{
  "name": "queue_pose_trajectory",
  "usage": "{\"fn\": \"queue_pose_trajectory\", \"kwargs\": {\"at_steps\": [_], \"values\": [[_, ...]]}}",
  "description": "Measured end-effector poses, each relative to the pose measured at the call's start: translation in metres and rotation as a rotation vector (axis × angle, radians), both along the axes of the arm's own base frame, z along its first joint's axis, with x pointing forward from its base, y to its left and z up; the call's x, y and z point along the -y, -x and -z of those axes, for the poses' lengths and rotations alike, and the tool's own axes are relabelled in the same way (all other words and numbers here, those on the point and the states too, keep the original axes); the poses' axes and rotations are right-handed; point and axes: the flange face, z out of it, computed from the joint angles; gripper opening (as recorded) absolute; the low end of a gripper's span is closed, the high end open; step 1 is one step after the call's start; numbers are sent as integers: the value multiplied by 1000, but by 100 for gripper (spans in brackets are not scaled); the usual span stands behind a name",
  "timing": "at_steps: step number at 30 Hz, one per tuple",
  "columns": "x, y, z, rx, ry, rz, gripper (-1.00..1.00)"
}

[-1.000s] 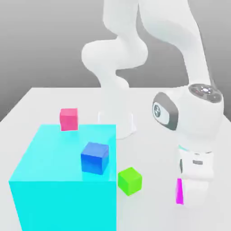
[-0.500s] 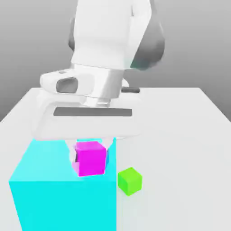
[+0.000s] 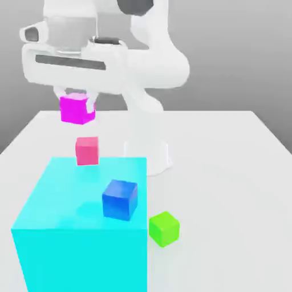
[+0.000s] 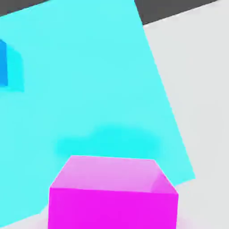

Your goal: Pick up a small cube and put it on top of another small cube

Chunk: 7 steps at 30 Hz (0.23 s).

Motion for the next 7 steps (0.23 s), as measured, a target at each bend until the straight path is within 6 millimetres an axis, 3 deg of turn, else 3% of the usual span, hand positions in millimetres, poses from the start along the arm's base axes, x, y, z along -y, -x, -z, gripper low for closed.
{"fn": "queue_pose_trajectory", "kwargs": {"at_steps": [3,4,7], "values": [[0,3,38,-1,-5,1,-100],[-1,4,47,-2,-6,1,100],[-1,4,47,-2,-6,1,100]]}}
